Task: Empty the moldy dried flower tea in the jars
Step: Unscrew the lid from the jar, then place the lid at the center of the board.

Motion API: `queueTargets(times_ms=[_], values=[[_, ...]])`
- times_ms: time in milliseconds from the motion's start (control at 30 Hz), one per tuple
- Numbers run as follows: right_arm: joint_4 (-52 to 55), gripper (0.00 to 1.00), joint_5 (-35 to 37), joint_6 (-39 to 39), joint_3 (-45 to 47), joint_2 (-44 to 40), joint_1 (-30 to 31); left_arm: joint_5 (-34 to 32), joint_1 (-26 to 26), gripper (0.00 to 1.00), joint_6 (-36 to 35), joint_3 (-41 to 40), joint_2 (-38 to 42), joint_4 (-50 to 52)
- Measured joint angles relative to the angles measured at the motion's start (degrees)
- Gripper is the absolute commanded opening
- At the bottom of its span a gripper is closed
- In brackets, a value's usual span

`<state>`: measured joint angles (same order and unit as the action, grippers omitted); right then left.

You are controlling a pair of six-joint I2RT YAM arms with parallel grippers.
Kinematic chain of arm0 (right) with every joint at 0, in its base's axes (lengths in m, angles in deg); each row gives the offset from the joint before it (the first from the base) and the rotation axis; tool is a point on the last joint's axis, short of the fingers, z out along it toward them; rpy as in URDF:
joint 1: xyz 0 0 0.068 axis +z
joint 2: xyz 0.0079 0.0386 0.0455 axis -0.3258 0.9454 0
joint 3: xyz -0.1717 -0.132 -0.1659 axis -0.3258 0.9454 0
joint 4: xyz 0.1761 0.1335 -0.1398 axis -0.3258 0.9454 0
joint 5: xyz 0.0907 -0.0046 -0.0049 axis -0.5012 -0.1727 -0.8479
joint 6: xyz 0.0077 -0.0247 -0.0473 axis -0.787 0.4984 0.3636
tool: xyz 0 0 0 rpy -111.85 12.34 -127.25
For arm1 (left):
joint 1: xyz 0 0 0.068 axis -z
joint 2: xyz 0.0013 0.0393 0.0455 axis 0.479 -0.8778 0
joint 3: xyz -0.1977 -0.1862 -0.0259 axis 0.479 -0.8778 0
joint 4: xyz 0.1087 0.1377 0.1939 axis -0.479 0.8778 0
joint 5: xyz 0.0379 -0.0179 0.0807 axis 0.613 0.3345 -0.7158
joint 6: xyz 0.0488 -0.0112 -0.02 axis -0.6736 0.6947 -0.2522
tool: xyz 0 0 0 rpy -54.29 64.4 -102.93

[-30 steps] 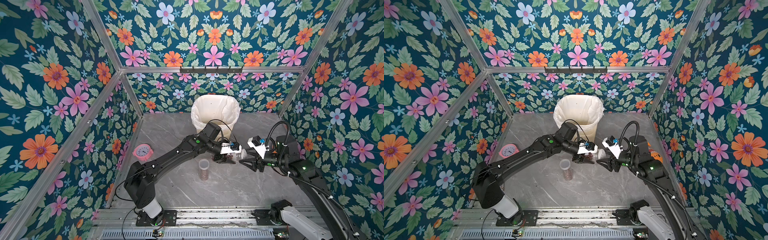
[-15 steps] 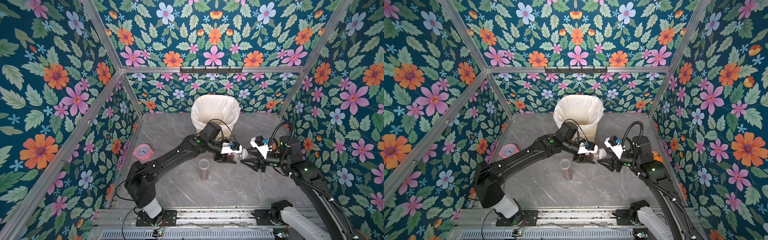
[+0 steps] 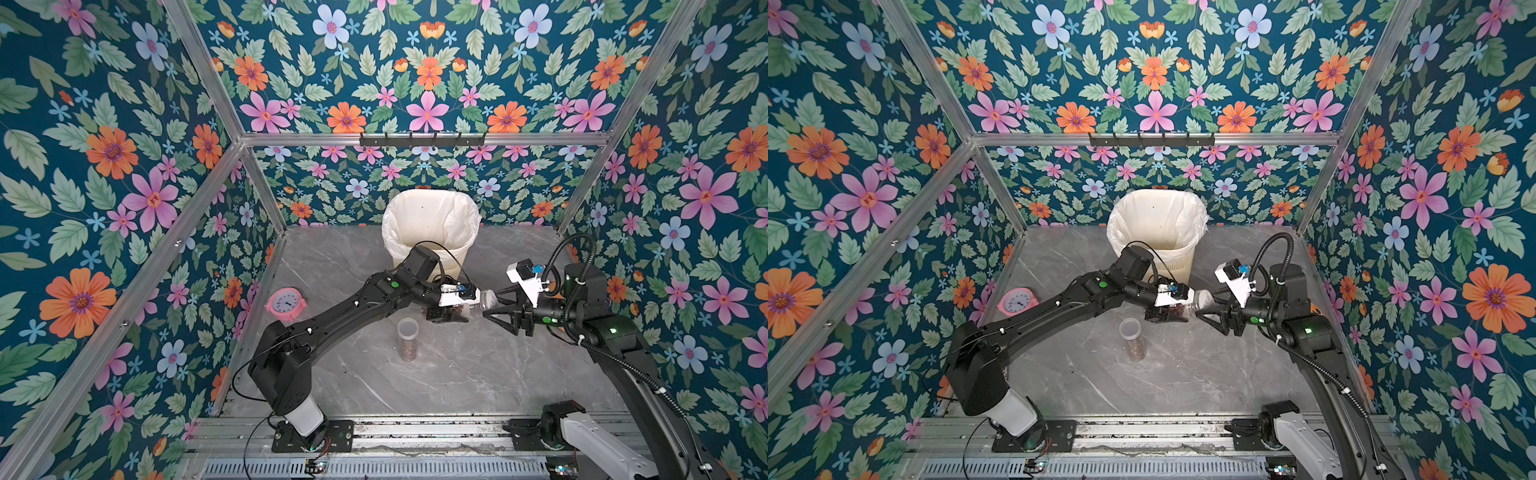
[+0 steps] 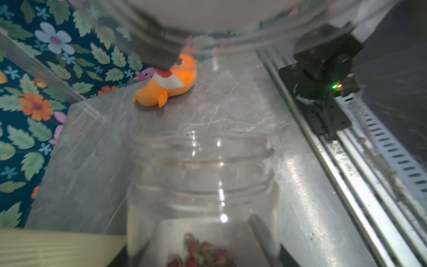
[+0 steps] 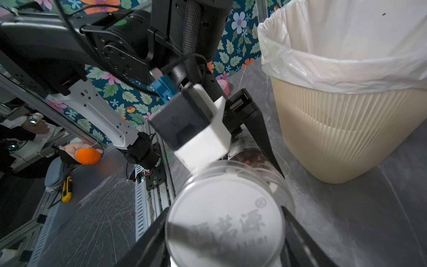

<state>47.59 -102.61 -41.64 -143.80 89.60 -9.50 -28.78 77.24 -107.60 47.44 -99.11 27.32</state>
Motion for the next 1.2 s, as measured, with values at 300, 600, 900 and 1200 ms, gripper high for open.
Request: queueTargets(times_ms=[300, 600, 900, 1200], values=[[-1.7, 0.46, 4.0, -4.4, 0.5, -0.5, -5.3, 0.2, -1.8, 0.46, 0.5, -2.2, 2.3, -1.6], [-1.9, 0.46, 16.6, -10.8, 1.1, 4.3, -11.2, 0.7, -2.9, 0.46, 3.0, -4.2, 5.7, -6.4], [-3.6, 0.46, 27.7, -14.9, 8.7, 13.9, -9.9, -0.2, -5.4, 0.46, 5.4, -6.6, 9.7, -11.5], [-8.9, 0.48, 39.7, -16.7, 9.5, 28.3, -4.2, -0.7, -9.0, 0.46, 10.5, -7.9, 11.7, -16.2]])
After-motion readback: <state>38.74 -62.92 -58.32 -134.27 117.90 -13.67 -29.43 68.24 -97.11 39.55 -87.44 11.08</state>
